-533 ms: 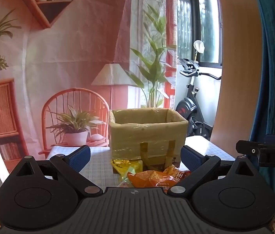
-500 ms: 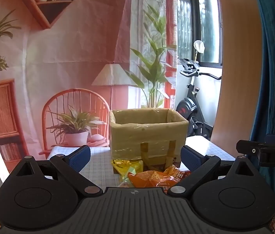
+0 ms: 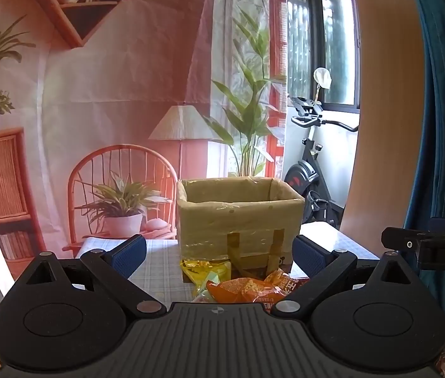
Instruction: Organize snacks
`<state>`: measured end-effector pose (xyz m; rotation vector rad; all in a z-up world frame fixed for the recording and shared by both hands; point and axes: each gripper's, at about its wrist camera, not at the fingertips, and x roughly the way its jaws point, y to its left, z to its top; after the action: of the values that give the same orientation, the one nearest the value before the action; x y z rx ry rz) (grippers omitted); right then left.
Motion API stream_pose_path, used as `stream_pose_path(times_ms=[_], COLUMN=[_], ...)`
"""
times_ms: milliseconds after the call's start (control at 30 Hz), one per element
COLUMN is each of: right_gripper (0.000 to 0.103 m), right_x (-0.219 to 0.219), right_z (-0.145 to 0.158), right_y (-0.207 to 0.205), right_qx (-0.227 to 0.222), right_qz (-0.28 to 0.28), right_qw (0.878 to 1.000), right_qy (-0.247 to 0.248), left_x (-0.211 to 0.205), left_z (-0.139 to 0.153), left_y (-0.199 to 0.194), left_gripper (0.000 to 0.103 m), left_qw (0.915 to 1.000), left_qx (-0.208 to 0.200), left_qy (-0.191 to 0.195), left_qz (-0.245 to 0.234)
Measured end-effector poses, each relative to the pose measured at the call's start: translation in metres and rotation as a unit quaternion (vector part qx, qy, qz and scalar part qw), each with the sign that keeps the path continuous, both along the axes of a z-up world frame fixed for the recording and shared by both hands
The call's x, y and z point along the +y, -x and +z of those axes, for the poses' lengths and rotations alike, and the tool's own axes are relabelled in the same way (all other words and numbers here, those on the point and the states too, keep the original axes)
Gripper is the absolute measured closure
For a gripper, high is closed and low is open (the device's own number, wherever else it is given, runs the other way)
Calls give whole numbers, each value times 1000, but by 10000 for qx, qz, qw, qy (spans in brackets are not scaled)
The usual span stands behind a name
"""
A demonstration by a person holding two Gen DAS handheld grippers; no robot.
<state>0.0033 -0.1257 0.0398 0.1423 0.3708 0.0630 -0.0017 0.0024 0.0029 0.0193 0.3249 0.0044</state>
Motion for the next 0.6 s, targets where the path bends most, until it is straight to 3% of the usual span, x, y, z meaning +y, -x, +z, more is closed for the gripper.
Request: stream_pose_path(times_ms=[600], right_gripper=[0], right_x=[1], right_z=[0], right_y=[1], right_qx=[-13], right_qz=[2], right_qw=[10000], right_qy=[24], left_x=[-1], left_z=[4], left_y=[1], left_gripper=[3], left_qw=[10000], left_qx=[-38], left_qy=[11], left_qz=[1])
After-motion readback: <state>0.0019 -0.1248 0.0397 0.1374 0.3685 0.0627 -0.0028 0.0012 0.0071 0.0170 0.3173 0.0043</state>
